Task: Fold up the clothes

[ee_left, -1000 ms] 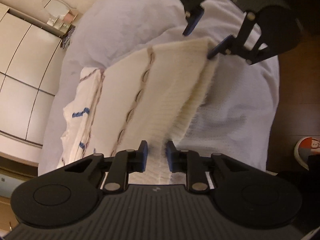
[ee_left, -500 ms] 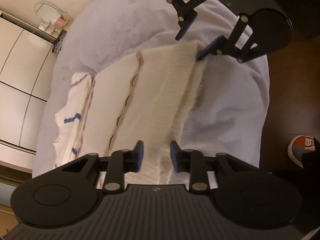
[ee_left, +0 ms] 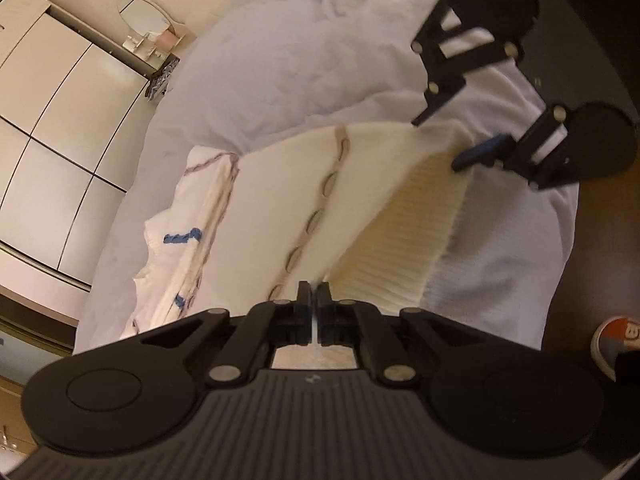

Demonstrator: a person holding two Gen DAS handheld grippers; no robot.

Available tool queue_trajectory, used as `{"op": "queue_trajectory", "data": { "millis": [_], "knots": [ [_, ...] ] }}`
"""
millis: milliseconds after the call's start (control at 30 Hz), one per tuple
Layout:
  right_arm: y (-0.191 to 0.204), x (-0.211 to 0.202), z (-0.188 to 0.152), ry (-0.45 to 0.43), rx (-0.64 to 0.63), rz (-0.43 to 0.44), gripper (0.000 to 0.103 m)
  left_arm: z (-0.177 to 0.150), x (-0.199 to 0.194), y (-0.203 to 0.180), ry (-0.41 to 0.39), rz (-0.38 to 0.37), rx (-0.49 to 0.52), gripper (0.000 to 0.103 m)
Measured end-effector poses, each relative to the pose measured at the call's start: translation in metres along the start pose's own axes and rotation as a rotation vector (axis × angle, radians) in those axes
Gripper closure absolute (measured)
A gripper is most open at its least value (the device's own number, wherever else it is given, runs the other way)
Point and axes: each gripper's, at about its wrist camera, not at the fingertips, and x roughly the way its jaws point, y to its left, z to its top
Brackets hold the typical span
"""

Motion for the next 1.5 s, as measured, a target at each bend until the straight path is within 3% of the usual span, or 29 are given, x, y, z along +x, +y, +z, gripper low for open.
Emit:
{"op": "queue_trajectory", "data": {
  "millis": [133,200,500,600,633,733,800,833,867,1000,1100,1233,1500],
  "knots": [
    [-0.009,0.003,0.001,-0.015,0.036,-0.011,0.103,-0.004,-0.002,-0.010,-0.009,-0.044,0.058,0.101],
    [-0.020,-0.003,-0.002,-0.038,0.082,-0.006,0.103,-0.007,-0.006,-0.014,-0.023,-0.064,0.079,0.103],
    [-0.008,-0.018,-0.016,-0.053,-0.025,0.070,0.103,-0.024,0.008,-0.037,0.006,-0.124,0.193,0.103],
    [-0.001,-0.017,-0.017,-0.054,-0.048,0.091,0.102,-0.021,0.005,-0.027,-0.009,-0.147,0.101,0.103],
    [0.001,-0.016,-0.017,-0.054,-0.056,0.098,0.102,-0.025,0.010,-0.032,0.007,-0.144,0.119,0.103],
    [0.007,-0.015,-0.018,-0.055,-0.079,0.119,0.095,-0.031,0.016,-0.043,0.025,-0.122,0.163,0.103],
    [0.003,-0.021,-0.016,-0.059,-0.056,0.129,0.068,-0.027,0.008,-0.034,0.029,-0.131,0.093,0.102],
    [-0.002,-0.027,-0.015,-0.061,-0.028,0.131,0.047,-0.026,0.002,-0.030,0.033,-0.136,0.064,0.095],
    [-0.004,-0.028,-0.014,-0.057,-0.020,0.122,0.042,-0.030,-0.004,-0.028,0.048,-0.128,0.047,0.094],
    [-0.008,-0.026,-0.011,-0.034,-0.015,0.102,0.043,-0.053,-0.026,-0.026,0.129,-0.070,0.008,0.081],
    [-0.003,-0.018,-0.010,-0.031,-0.046,0.094,0.043,-0.082,-0.032,-0.017,0.238,-0.008,-0.020,0.079],
    [0.004,-0.012,-0.010,-0.027,-0.084,0.077,0.043,-0.124,-0.030,-0.005,0.350,0.060,0.018,0.071],
    [0.014,-0.003,-0.008,-0.010,-0.151,0.045,0.037,-0.170,-0.021,0.005,0.424,0.134,0.111,0.061]
  ]
}}
